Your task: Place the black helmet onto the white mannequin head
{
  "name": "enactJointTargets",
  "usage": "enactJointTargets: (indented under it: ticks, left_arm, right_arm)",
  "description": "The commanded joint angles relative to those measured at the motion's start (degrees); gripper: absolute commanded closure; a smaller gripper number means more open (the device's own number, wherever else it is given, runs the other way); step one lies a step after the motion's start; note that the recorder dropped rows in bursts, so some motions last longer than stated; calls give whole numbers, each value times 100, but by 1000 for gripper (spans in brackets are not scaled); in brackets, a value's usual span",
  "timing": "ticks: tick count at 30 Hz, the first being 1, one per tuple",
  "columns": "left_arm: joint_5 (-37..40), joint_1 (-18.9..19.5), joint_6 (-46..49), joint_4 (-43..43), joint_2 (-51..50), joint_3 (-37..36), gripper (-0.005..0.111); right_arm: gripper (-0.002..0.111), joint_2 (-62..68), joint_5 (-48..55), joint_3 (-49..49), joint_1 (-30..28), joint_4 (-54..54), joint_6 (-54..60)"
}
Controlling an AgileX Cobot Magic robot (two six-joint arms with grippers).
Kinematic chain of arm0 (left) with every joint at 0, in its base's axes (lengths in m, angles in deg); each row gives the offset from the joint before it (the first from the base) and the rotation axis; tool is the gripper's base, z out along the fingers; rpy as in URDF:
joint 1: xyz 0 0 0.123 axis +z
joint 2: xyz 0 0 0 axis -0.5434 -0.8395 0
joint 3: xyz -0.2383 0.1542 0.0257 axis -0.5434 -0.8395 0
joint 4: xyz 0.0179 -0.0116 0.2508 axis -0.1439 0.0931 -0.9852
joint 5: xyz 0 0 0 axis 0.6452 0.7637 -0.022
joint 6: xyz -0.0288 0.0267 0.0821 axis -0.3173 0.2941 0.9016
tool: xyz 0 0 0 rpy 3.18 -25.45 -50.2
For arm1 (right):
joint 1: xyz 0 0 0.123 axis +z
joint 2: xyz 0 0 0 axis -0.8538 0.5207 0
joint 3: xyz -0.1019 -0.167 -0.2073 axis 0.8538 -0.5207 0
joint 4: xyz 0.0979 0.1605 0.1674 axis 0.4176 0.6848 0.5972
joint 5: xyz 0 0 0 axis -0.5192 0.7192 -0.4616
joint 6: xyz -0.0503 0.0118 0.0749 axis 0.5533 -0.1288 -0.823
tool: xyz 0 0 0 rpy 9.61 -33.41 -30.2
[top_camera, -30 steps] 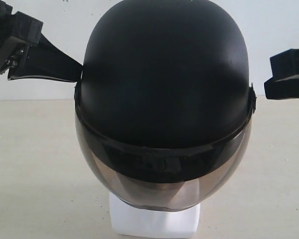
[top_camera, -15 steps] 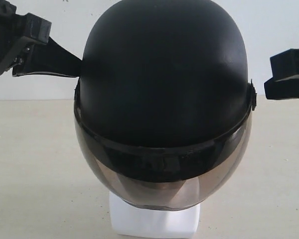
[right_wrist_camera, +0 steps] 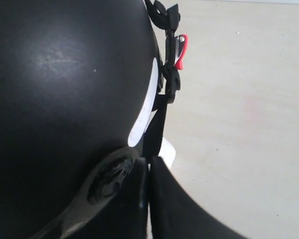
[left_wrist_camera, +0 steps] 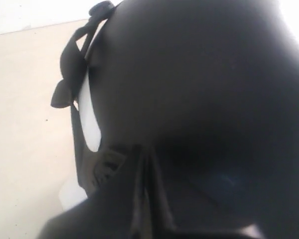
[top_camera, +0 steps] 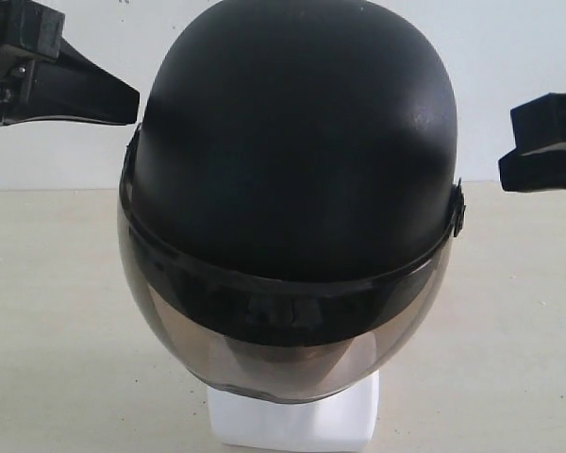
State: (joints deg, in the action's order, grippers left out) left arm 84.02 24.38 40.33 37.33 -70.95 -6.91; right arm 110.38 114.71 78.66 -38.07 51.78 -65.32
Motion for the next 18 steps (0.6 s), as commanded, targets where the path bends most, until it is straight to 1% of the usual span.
enactJointTargets:
  ticks: [1, 18]
  left_arm:
    - [-70, -5, -124, -40, 58, -26, 102]
    - [219, -5, -139, -45, 62, -26, 102]
  right_arm:
    - [109, -46, 4, 6, 1, 56, 8]
    - [109, -46, -34, 6, 1, 104, 26]
